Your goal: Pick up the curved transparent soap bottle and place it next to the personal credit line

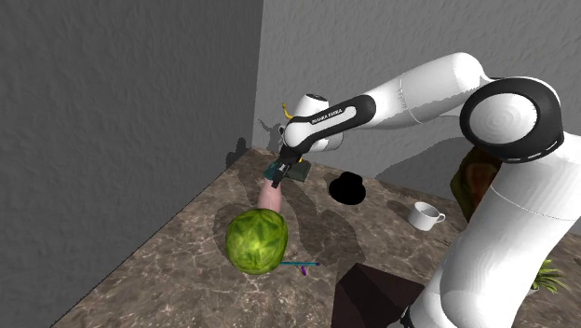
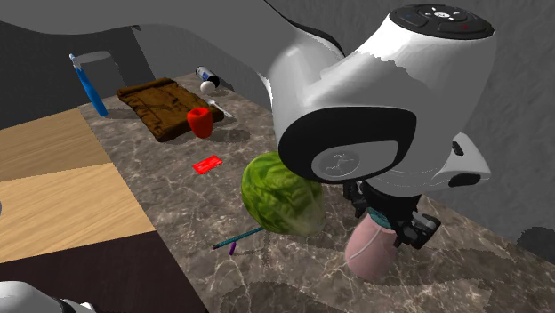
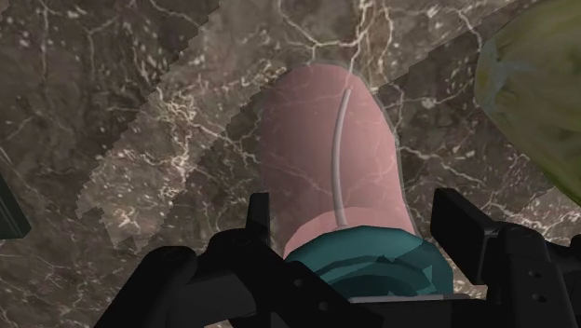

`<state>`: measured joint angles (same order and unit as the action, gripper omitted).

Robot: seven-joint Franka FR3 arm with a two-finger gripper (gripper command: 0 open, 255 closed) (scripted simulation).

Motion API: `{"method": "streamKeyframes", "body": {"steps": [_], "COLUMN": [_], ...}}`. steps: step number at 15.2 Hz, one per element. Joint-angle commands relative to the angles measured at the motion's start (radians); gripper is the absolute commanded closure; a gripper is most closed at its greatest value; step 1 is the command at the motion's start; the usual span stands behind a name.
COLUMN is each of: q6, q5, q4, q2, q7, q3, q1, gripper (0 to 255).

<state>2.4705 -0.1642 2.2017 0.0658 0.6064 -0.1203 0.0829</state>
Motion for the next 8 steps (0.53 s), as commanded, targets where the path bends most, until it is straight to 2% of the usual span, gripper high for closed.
{"method": "streamKeyframes", "body": {"steps": [1, 8], "q6": [0.000, -0.076], "q5": [0.000, 0.021], "q4": [0.000, -0.035], "q2": [0.000, -0.043], "q7": [0.000, -0.020], "q3": [0.000, -0.002], "q1": [0.000, 0.000], "gripper": [255, 255]}}
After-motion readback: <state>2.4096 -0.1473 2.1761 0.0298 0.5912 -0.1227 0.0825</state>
